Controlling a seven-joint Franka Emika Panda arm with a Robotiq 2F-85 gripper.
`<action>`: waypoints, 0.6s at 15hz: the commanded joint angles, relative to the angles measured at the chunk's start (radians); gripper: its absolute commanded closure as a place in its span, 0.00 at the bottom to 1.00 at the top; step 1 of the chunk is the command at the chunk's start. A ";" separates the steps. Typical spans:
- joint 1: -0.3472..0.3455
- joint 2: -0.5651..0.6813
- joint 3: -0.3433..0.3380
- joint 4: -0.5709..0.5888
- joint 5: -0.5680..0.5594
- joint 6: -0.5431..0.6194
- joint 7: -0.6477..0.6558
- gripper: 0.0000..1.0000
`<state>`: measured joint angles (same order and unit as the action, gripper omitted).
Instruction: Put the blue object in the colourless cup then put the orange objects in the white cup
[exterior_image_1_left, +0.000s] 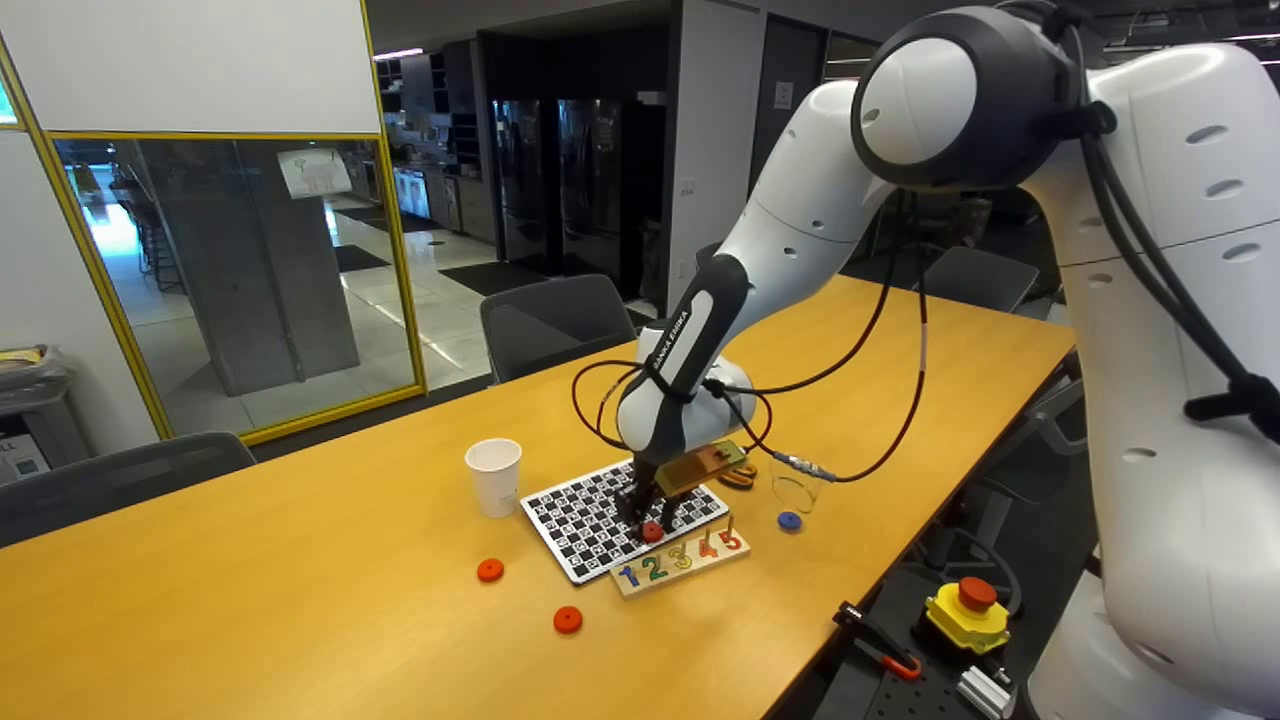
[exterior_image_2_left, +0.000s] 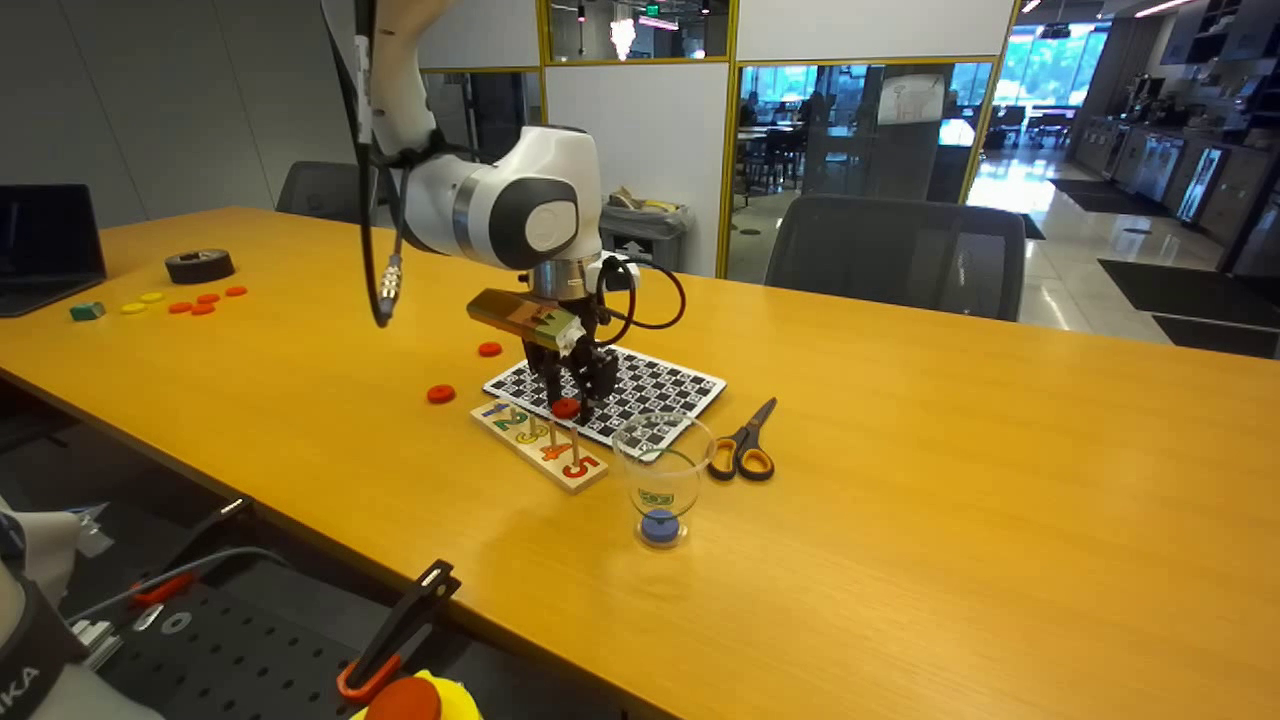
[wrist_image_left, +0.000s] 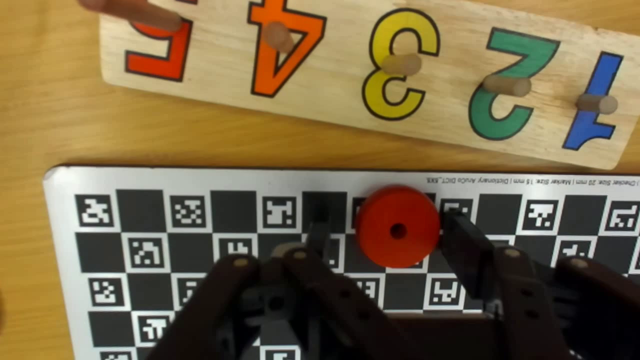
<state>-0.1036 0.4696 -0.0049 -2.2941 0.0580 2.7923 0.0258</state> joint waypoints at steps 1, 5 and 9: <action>-0.016 -0.009 0.019 -0.010 0.034 0.018 -0.028 0.71; 0.036 -0.041 -0.018 0.003 -0.012 -0.014 0.010 0.78; 0.151 -0.073 -0.086 0.066 -0.118 -0.026 0.092 0.78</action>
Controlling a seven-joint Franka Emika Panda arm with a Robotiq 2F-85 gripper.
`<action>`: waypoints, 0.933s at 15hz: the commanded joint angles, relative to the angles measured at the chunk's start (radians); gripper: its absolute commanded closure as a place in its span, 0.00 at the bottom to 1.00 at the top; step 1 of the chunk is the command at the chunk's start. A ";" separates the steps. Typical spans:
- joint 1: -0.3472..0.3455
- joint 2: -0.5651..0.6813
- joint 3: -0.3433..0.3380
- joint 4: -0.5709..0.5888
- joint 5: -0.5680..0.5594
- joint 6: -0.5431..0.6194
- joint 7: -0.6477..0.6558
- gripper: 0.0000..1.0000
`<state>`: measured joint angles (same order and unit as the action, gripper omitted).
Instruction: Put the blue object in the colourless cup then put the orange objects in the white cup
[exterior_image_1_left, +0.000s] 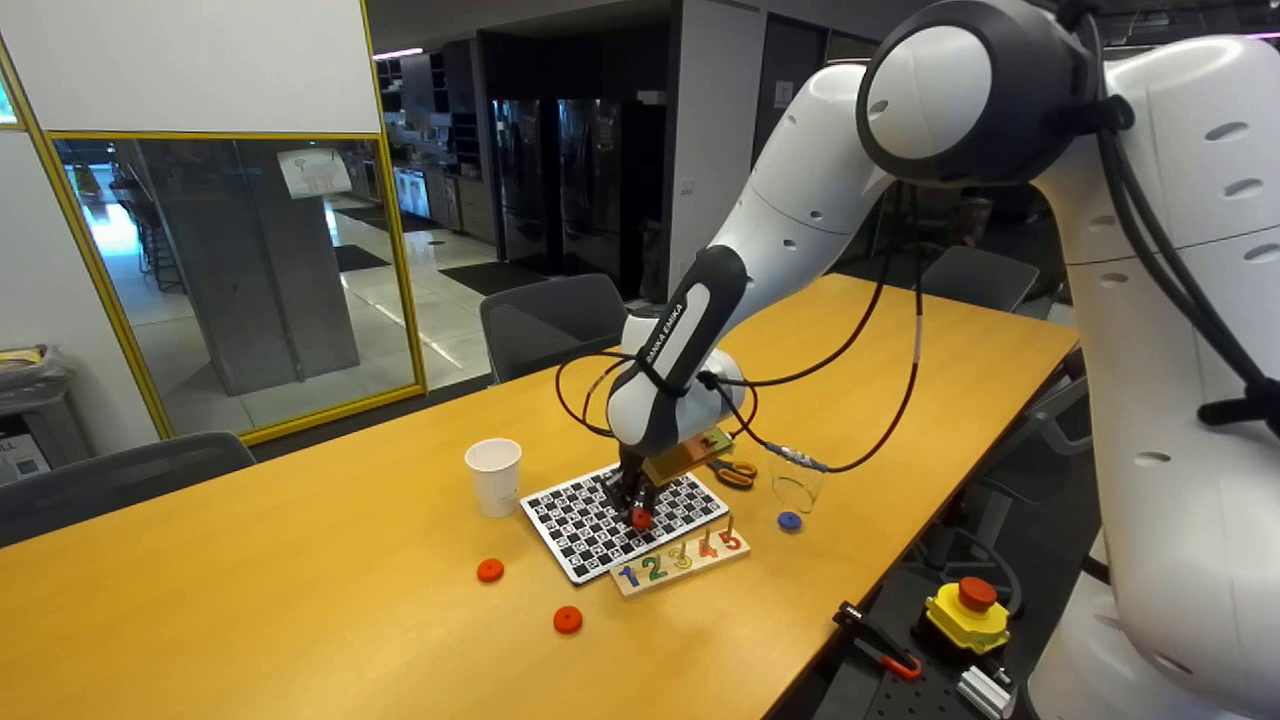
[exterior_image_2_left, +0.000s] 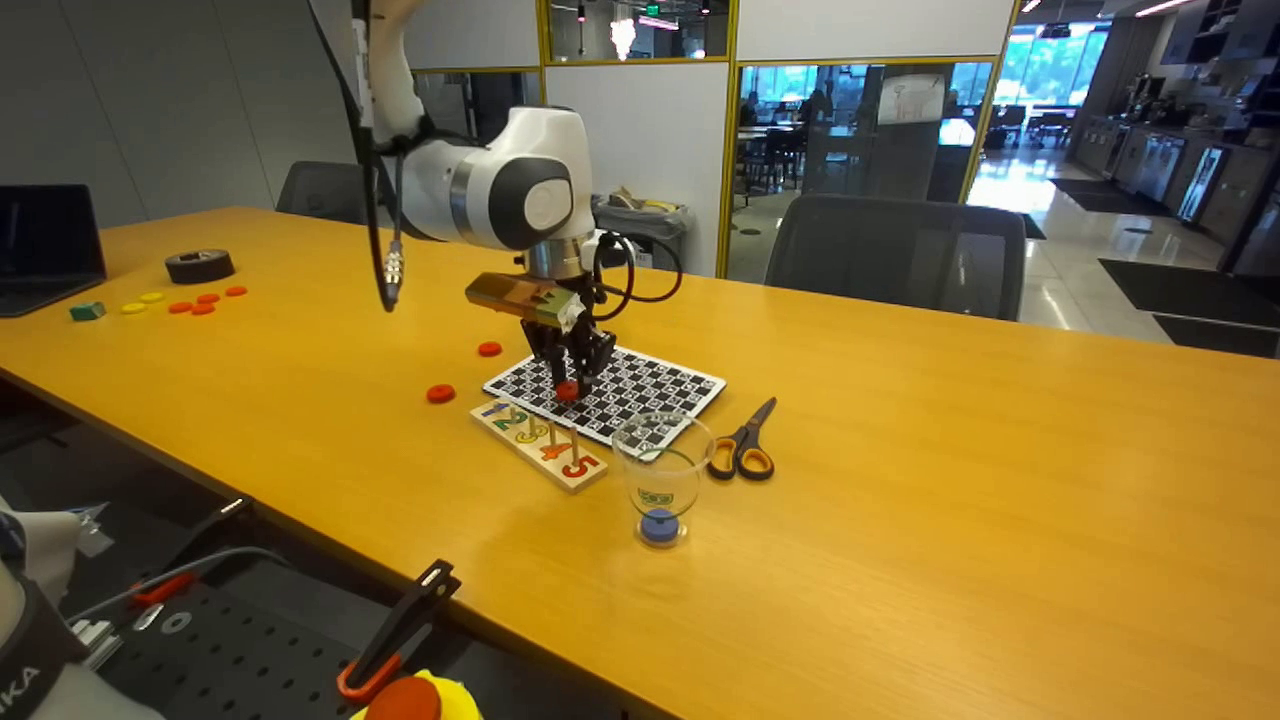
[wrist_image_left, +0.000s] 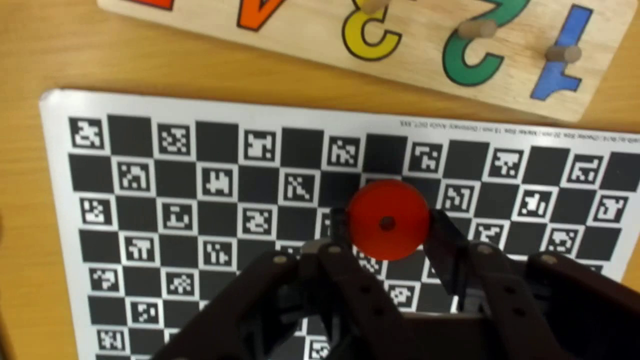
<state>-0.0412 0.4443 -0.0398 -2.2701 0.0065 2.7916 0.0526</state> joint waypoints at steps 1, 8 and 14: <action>0.108 -0.052 -0.060 0.064 -0.088 -0.026 0.081 0.78; 0.185 0.014 -0.042 0.319 -0.123 -0.068 0.129 0.78; 0.202 0.122 -0.031 0.500 -0.112 -0.123 0.129 0.78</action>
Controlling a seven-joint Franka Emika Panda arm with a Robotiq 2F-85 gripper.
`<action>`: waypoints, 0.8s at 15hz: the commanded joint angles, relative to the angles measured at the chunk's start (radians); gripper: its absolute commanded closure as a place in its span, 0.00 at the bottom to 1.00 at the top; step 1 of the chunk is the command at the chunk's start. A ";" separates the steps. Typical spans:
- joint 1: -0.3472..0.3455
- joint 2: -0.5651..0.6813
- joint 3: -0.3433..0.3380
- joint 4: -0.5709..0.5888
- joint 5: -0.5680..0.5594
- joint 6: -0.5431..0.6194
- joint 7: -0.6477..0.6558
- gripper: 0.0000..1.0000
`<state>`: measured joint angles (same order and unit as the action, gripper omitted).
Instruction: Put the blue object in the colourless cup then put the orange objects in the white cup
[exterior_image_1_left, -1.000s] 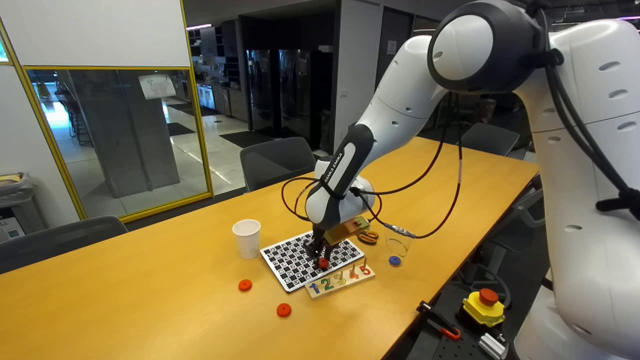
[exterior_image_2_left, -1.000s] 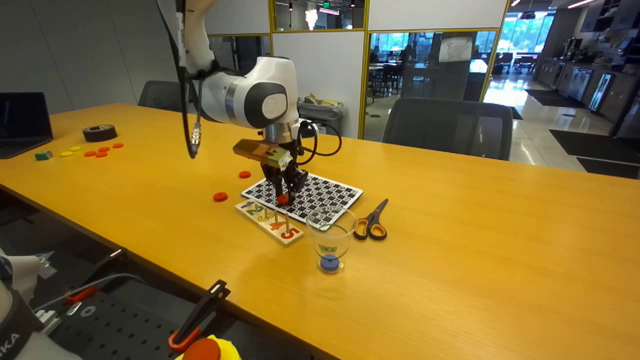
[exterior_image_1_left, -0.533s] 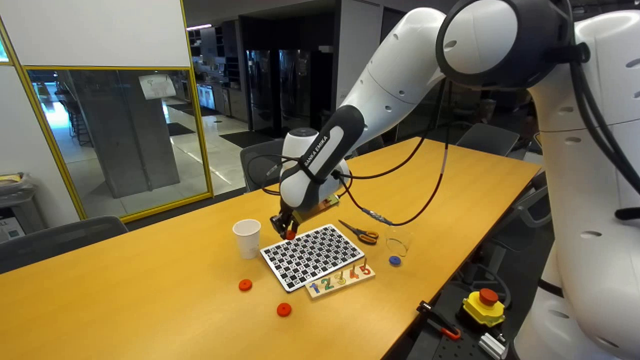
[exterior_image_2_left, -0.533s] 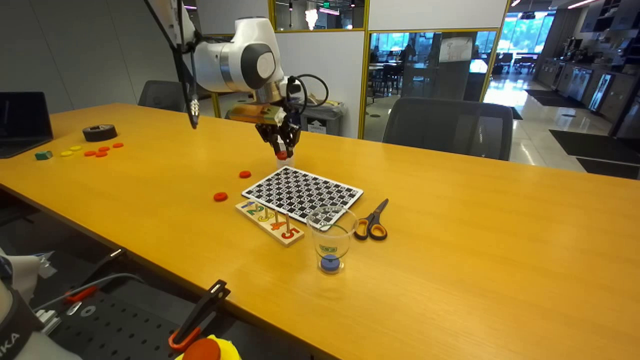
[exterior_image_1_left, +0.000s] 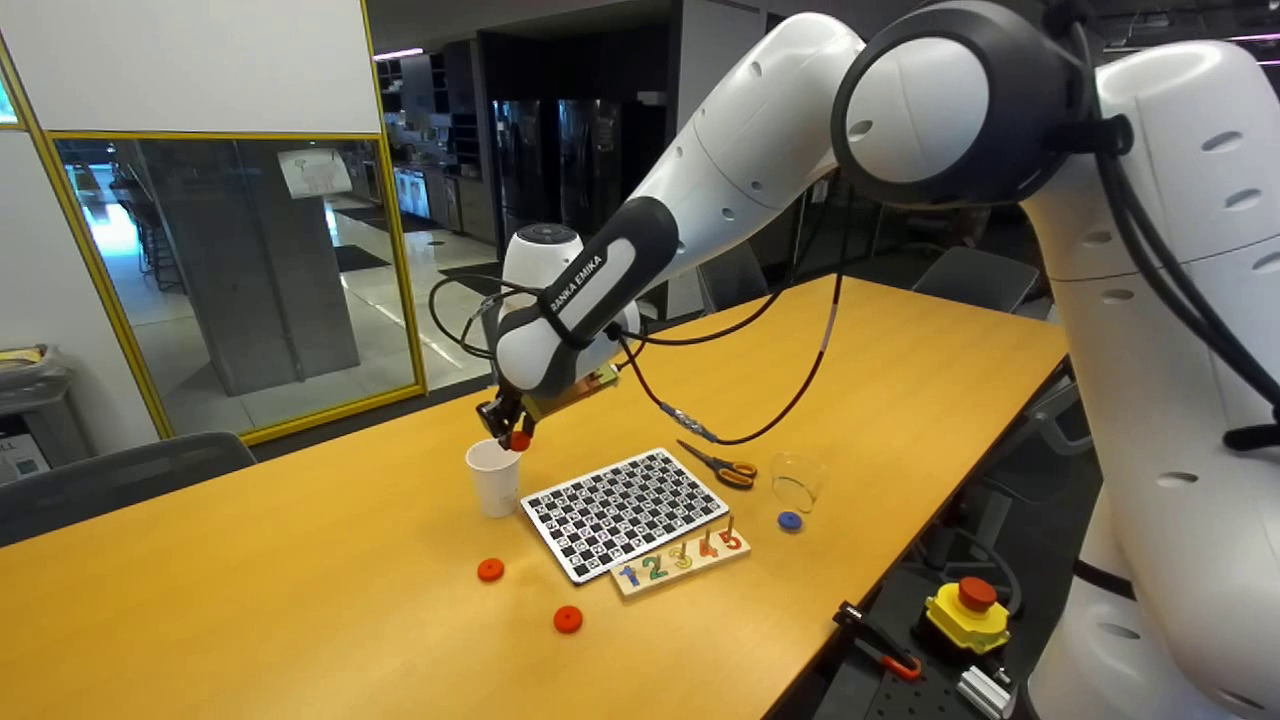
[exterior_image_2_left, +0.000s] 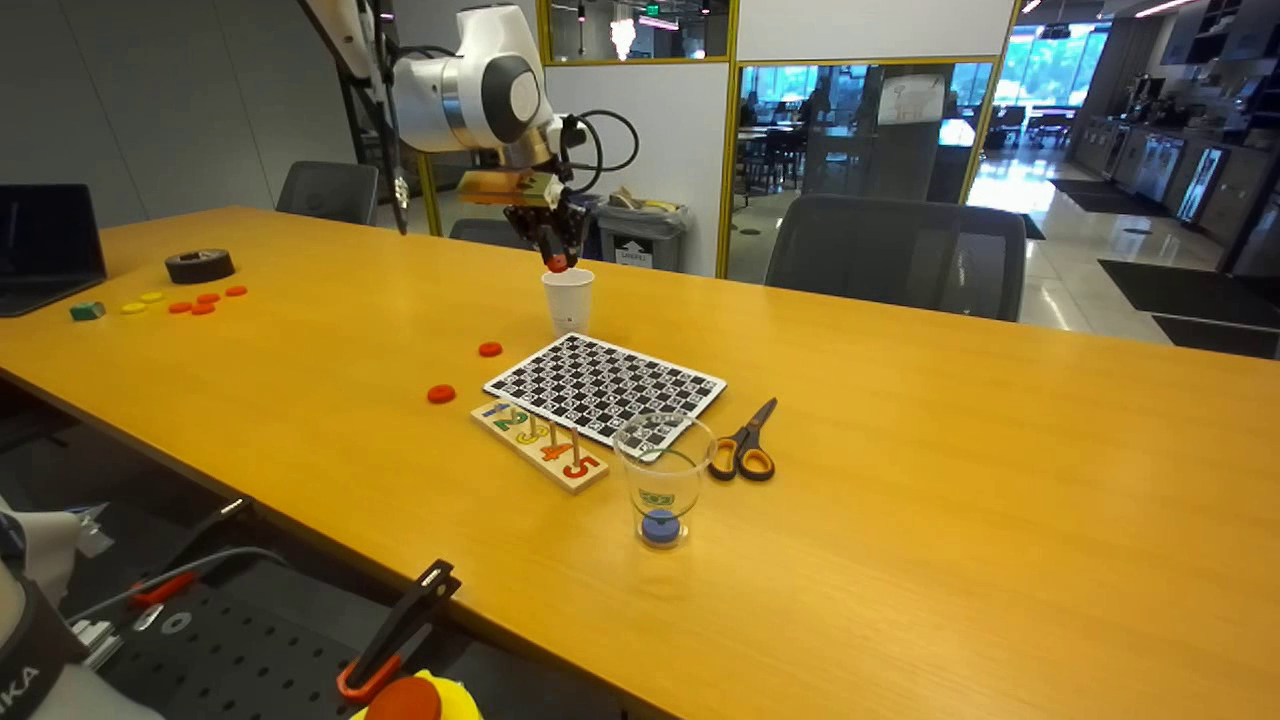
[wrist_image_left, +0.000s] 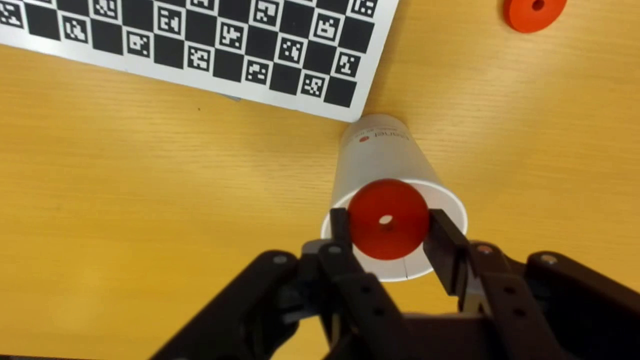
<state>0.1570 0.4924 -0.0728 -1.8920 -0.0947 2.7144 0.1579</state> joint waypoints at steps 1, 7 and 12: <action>0.003 0.093 0.003 0.151 -0.007 -0.061 0.022 0.78; -0.002 0.191 0.011 0.300 0.000 -0.162 0.017 0.73; 0.001 0.193 0.009 0.314 -0.004 -0.203 0.021 0.10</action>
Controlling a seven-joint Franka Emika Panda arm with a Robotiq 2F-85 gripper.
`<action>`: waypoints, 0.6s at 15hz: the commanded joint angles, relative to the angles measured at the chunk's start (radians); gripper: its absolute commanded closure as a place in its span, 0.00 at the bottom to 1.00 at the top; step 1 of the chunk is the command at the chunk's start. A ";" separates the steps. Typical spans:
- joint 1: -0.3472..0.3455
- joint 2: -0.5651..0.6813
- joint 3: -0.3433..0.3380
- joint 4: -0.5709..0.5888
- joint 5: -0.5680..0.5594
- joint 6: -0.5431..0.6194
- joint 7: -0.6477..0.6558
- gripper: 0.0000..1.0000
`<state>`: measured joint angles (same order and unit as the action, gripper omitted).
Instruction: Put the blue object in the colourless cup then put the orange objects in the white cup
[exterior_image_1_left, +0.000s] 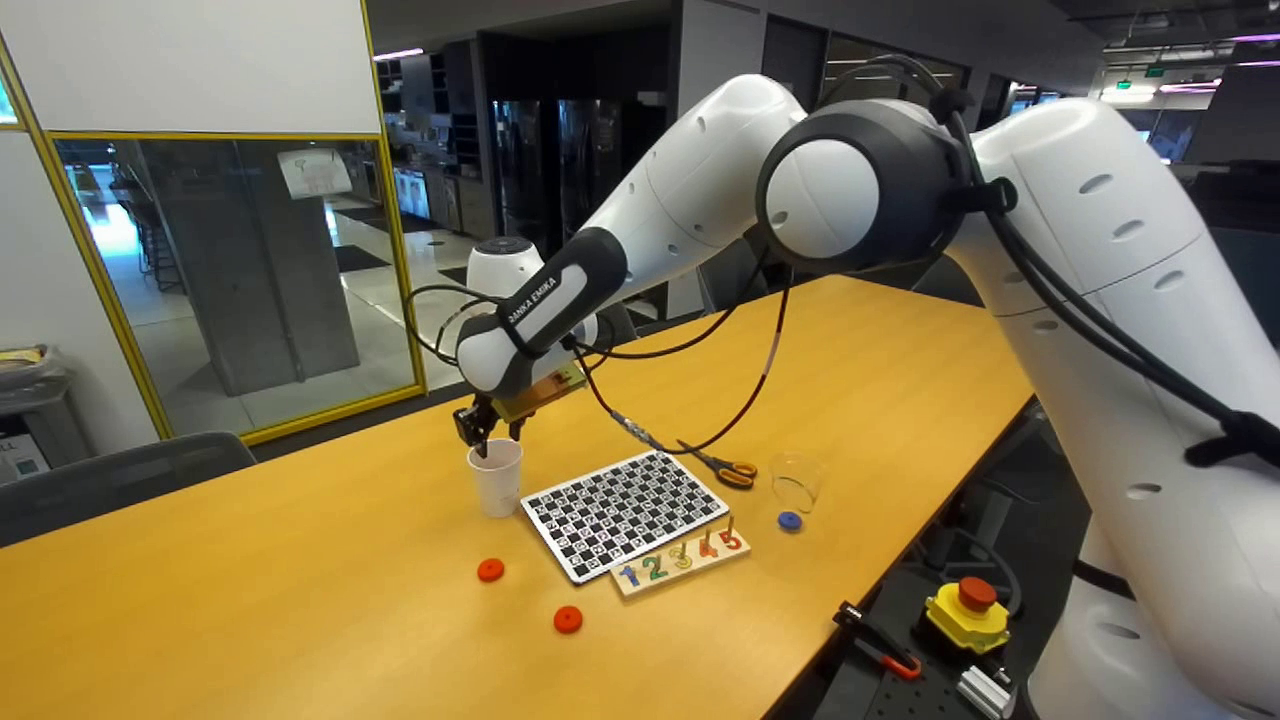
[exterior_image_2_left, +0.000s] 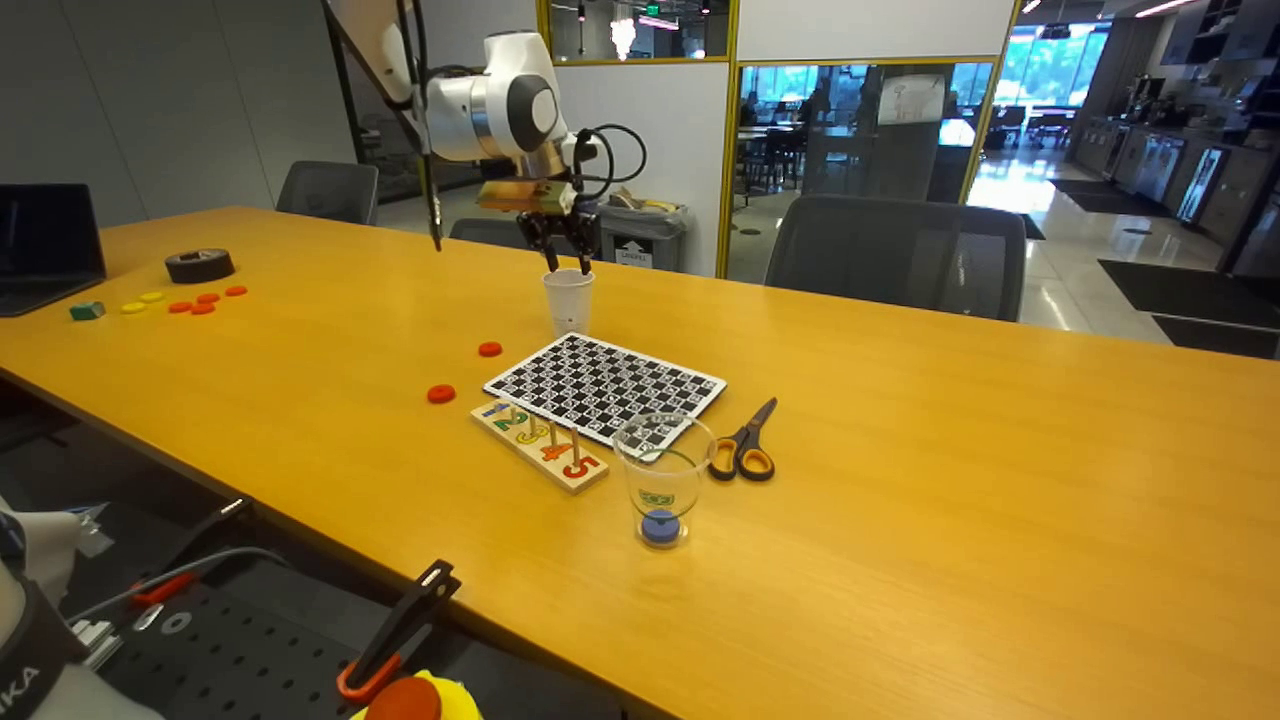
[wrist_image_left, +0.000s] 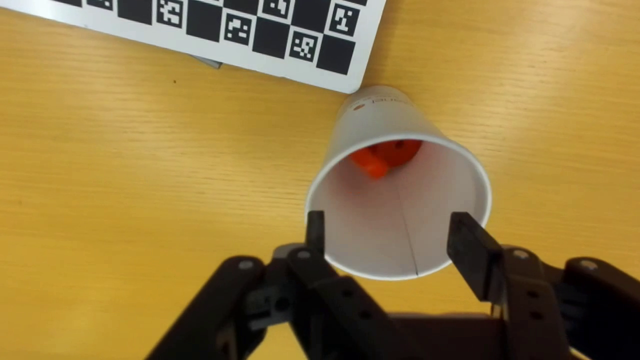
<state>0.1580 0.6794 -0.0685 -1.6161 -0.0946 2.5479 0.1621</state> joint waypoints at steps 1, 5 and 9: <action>0.003 -0.001 0.002 0.032 -0.008 -0.047 0.020 0.03; 0.005 -0.066 0.021 -0.052 -0.010 -0.063 -0.010 0.00; -0.009 -0.125 0.085 -0.184 0.015 -0.045 -0.066 0.00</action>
<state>0.1603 0.6341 -0.0260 -1.6805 -0.0942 2.4946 0.1373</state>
